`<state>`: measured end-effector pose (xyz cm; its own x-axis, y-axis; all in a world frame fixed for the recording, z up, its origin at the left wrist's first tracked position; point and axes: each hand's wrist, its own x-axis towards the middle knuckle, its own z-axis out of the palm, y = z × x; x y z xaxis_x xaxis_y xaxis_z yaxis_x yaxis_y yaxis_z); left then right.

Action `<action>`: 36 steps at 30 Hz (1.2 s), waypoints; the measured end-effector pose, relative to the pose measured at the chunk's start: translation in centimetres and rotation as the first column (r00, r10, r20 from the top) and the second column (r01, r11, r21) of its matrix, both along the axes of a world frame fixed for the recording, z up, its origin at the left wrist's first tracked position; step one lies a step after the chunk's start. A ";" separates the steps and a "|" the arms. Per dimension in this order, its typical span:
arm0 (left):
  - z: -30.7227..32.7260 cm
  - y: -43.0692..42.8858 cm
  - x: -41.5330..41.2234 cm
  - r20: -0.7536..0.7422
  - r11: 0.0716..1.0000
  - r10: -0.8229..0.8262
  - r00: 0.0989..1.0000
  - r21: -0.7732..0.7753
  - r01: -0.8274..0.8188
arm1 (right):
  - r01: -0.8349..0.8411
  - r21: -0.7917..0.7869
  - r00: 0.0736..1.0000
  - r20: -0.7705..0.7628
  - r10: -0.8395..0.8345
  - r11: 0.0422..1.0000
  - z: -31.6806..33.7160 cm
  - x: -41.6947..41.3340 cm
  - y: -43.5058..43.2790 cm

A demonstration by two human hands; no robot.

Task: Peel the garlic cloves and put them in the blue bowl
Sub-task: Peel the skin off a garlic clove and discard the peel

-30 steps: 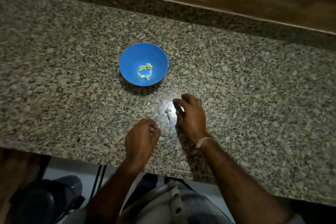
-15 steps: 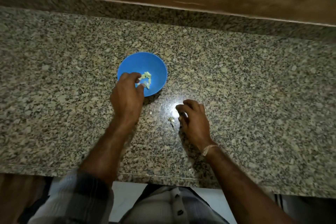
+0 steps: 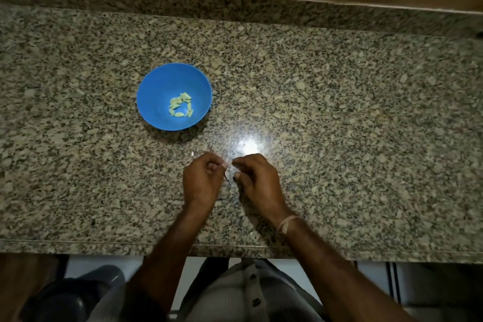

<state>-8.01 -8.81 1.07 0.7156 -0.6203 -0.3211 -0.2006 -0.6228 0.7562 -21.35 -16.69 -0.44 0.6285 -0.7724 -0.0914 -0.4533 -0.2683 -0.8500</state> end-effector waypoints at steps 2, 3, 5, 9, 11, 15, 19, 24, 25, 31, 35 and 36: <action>0.3 0.3 -0.3 -0.277 0.987 0.115 0.954 -0.077 -0.141 | 0.052 0.122 0.998 0.028 -0.056 0.991 0.3 -0.1 0.0; 0.6 0.5 -0.5 -0.407 0.974 0.144 0.902 -0.103 -0.202 | 0.075 0.243 0.995 0.045 -0.089 0.967 0.6 -0.1 0.0; 0.7 1.0 -0.9 -0.534 0.961 0.132 0.835 -0.139 -0.241 | 0.070 0.504 0.983 0.110 -0.145 0.861 1.3 -0.1 0.1; 1.4 1.6 -1.9 -0.607 0.937 0.091 0.790 -0.217 -0.274 | 0.024 0.665 0.958 0.197 -0.207 0.747 2.6 -0.7 -0.3; 1.8 1.6 -2.5 -0.606 0.927 0.098 0.789 -0.232 -0.294 | 0.024 0.600 0.967 0.190 -0.172 0.800 2.9 -1.0 -0.8; 2.4 1.5 -3.2 -0.627 0.900 0.130 0.768 -0.251 -0.357 | -0.032 0.414 0.983 0.179 -0.047 0.910 3.3 -1.6 -1.5; 2.8 1.6 -4.0 -0.660 0.885 0.159 0.734 -0.235 -0.402 | -0.086 0.326 0.979 0.203 0.019 0.942 4.3 -2.2 -1.8; 2.6 1.5 -4.8 -0.612 0.883 0.167 0.773 -0.257 -0.394 | -0.105 0.435 0.976 0.217 0.010 0.894 4.1 -2.7 -2.2; 2.5 1.5 -5.0 -0.605 0.879 0.174 0.777 -0.261 -0.400 | -0.104 0.439 0.977 0.213 0.009 0.893 4.0 -2.8 -2.2; 2.4 0.7 -5.4 -0.555 0.888 0.200 0.807 -0.245 -0.388 | -0.028 0.347 0.987 0.158 -0.029 0.937 3.6 -2.9 -1.5; 2.0 0.6 -4.9 -0.527 0.888 0.254 0.811 -0.204 -0.411 | 0.008 0.339 0.993 0.105 -0.046 0.941 2.7 -2.6 -1.3; 1.8 0.5 -4.7 -0.489 0.887 0.280 0.826 -0.197 -0.417 | 0.026 0.316 0.993 0.097 -0.060 0.948 2.5 -2.6 -1.2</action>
<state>-12.70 -8.31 2.88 0.7286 -0.4674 -0.5008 0.3805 -0.3317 0.8632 -23.95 -17.92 2.10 0.6143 -0.7416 -0.2694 -0.3630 0.0376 -0.9310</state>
